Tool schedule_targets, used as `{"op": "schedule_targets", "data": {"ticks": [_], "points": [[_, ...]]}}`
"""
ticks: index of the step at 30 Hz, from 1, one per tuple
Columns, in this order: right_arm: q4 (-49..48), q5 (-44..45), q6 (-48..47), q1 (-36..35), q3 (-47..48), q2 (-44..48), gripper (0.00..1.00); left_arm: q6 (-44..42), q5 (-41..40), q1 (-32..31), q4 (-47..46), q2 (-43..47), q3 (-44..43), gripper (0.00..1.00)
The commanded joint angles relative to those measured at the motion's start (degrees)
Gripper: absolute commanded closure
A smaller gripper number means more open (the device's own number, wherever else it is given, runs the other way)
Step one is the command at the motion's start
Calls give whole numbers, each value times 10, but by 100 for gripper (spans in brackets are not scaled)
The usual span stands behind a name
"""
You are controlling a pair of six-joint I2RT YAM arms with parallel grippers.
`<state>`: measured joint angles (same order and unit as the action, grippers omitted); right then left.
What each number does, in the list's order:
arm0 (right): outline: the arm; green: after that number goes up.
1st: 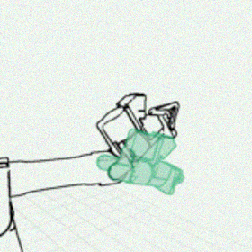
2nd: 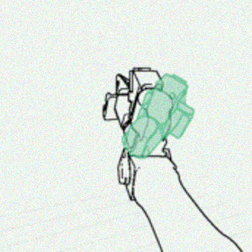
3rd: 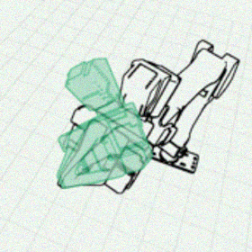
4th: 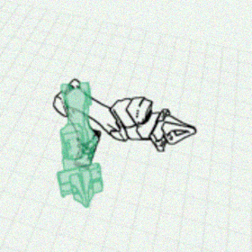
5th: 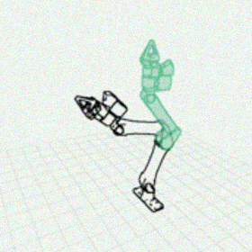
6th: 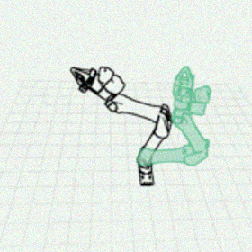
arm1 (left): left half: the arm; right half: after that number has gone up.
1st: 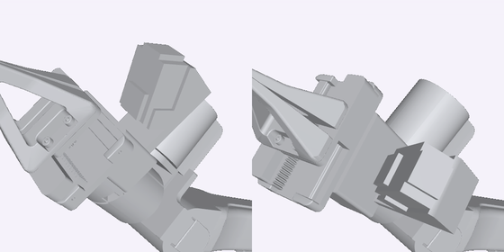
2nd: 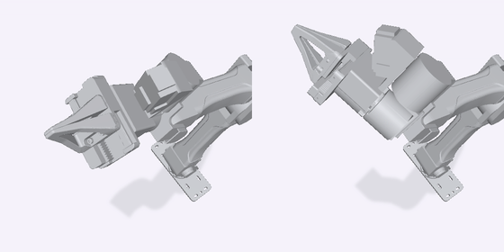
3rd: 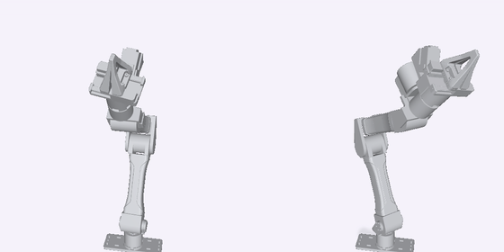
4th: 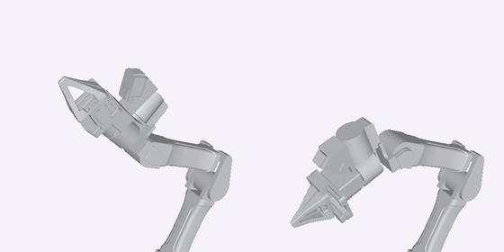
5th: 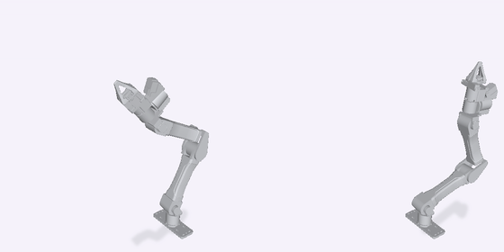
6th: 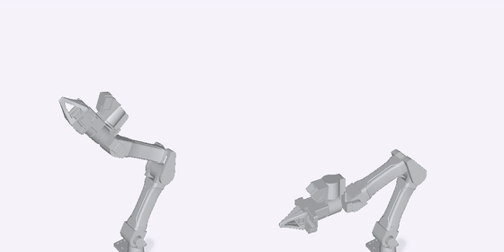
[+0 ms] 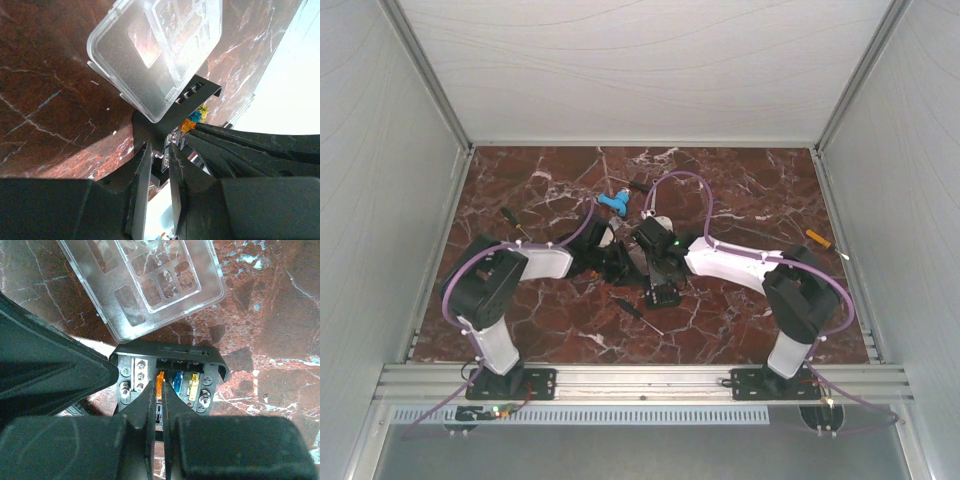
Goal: Snap on the fuse box
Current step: Install the fuse at the fuse box base.
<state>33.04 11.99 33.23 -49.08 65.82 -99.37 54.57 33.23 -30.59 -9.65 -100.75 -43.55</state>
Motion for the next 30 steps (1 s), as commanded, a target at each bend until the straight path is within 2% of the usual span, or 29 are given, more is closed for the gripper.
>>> {"op": "schedule_targets", "data": {"ticks": [1, 12, 24, 30], "points": [[-8, 10, 10, -7, -41, -14, 100, 21, 2, -7, -33, -1, 6, 80], [-14, 1, -37, 1, -82, 6, 100, 5, -25, -11, -3, 2, -2, 77], [-42, -32, -75, 1, -73, 5, 100, -40, -117, -29, 55, 5, -42, 76], [-45, -36, -91, 1, -72, 17, 100, -45, -150, -31, 74, -2, -47, 89]]}}
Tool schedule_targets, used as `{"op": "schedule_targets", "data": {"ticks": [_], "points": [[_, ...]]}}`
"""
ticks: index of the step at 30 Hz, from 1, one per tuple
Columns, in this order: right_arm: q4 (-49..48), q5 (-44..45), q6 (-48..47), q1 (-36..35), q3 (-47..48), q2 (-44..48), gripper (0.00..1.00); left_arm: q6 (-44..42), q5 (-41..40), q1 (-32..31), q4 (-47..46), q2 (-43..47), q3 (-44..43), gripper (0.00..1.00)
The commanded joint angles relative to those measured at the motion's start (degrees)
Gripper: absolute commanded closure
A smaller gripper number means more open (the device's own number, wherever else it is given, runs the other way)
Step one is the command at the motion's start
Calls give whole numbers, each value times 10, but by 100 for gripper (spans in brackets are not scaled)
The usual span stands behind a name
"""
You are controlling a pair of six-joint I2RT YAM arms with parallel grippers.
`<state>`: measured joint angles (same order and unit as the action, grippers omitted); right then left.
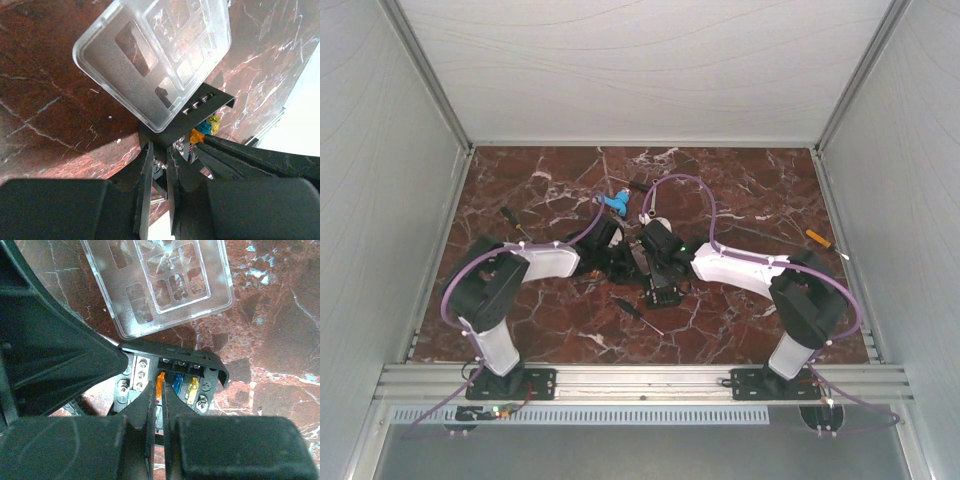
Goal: Snap on the fuse box
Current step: Install the fuse at the fuse box base.
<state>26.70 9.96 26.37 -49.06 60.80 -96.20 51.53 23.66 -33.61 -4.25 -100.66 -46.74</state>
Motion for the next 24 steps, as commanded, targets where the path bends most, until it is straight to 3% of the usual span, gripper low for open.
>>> {"op": "schedule_targets", "data": {"ticks": [1, 7, 24], "points": [[19, -15, -23, 1, -22, -13, 100, -12, -58, -2, 23, 3, -12, 90], [19, -3, -31, 0, -29, -11, 100, 8, -93, -18, 46, 34, 14, 91], [39, 7, -103, 10, -56, -42, 100, 25, -82, -25, 54, 39, 23, 96]]}}
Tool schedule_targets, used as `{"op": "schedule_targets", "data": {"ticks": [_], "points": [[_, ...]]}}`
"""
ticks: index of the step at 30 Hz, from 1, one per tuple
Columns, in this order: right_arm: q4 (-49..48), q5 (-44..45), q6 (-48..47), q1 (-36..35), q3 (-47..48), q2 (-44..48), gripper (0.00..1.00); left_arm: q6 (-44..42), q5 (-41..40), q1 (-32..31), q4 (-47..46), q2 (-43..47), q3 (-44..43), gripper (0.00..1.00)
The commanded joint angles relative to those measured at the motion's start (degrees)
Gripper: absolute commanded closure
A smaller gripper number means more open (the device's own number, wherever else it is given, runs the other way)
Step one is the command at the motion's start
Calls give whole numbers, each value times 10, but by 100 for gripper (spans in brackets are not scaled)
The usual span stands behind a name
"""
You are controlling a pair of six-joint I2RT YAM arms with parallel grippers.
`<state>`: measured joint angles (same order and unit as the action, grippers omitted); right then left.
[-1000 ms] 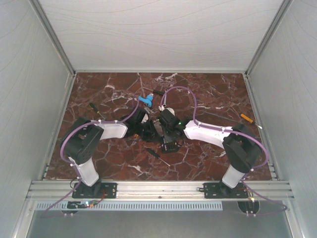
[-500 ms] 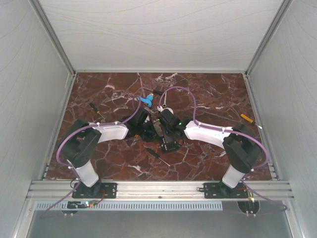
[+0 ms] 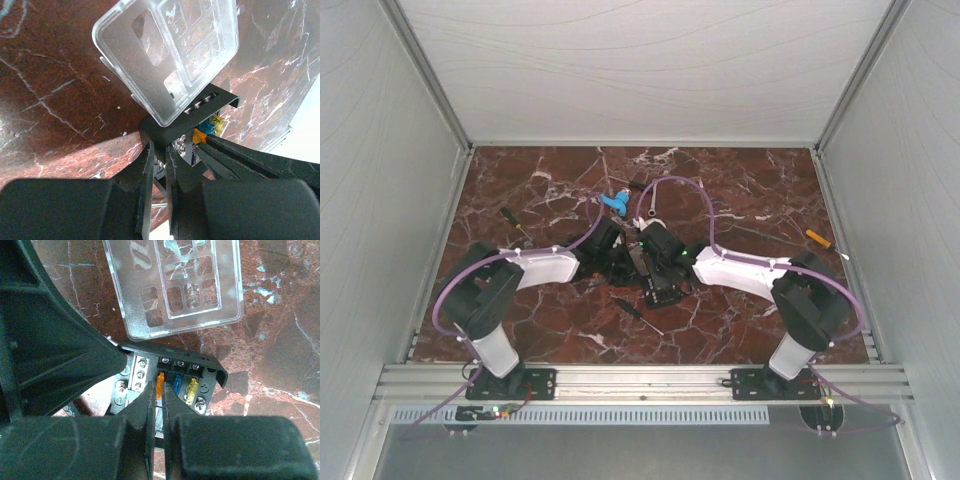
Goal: Snap on the fuse box
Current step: Install the fuse at the fuse box base.
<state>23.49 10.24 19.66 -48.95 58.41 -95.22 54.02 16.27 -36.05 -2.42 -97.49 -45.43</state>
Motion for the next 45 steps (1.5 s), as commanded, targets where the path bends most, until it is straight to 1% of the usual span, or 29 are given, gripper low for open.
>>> {"op": "schedule_targets", "data": {"ticks": [1, 6, 10, 18, 24, 27, 29, 32, 36, 39, 43, 45], "points": [[69, 0, -37, 10, -30, -61, 100, 1, -4, 0, 33, 7, 11, 96], [81, 1, -30, 22, -10, -91, 100, 7, 2, 0, 27, 8, 15, 97], [95, 9, -27, 35, -5, -92, 100, 11, -1, -1, 29, 13, 18, 98], [120, 17, -38, 5, -30, -59, 100, 20, -6, -1, 32, 26, 24, 98], [147, 11, -27, 4, -37, -76, 100, 24, 1, -1, 28, 22, 25, 99], [142, 4, -26, 11, -37, -91, 100, 23, 1, -1, 28, 23, 25, 99], [140, 2, -26, 20, -26, -111, 100, 23, 1, -1, 27, 24, 25, 99], [147, 20, -30, 24, 10, -140, 100, 26, 2, -1, 24, 27, 29, 99], [153, 28, -34, 25, 39, -163, 100, 32, 6, -1, 17, 29, 34, 99], [149, 26, -39, 20, 35, -149, 100, 34, 9, -1, 13, 28, 35, 99], [144, 11, -50, 4, 35, -91, 100, 38, 11, -1, 8, 32, 36, 98], [143, -6, -49, 4, 45, -63, 94, 38, 11, -1, 8, 32, 35, 97]]}}
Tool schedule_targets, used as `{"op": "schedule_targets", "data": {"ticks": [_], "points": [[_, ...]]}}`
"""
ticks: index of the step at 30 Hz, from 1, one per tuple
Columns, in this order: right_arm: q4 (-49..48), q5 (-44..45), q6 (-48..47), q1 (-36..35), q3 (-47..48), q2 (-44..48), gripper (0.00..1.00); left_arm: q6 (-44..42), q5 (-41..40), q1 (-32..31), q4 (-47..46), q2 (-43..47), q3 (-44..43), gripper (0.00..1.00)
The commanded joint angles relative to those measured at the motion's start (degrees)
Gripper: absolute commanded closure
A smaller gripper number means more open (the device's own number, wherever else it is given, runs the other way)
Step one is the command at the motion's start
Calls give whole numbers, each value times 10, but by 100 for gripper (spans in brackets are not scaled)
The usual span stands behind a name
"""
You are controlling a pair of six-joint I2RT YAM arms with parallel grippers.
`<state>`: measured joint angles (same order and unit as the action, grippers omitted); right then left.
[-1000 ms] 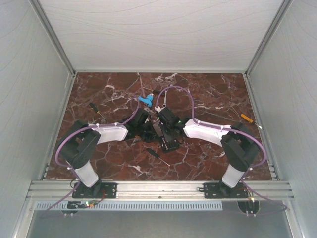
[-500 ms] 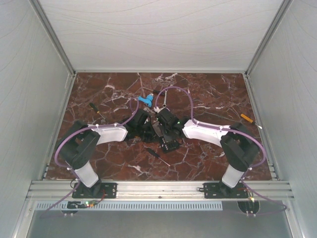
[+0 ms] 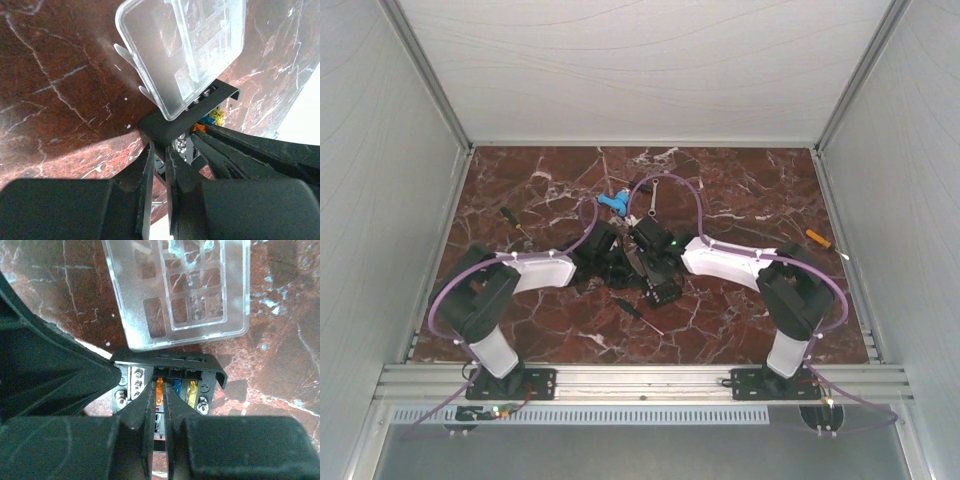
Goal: Snap on the fuse box
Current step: Install the fuse at the fuse box base.
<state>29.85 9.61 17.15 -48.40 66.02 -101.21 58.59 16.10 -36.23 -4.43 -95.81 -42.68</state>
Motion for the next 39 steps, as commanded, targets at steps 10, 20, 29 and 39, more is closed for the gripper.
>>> {"op": "schedule_targets", "data": {"ticks": [10, 20, 29, 39], "points": [[125, -9, 19, -2, 38, 31, 79, -5, 15, 1, 28, 22, 5, 96], [110, -11, 40, -4, 36, 33, 83, 2, 22, 0, 28, 36, 1, 80], [98, -35, 52, -5, 42, 34, 84, 2, 34, 7, 33, 52, 0, 71], [97, -45, 89, -8, 53, 18, 89, -11, 51, 19, 30, 37, -9, 69]]}}
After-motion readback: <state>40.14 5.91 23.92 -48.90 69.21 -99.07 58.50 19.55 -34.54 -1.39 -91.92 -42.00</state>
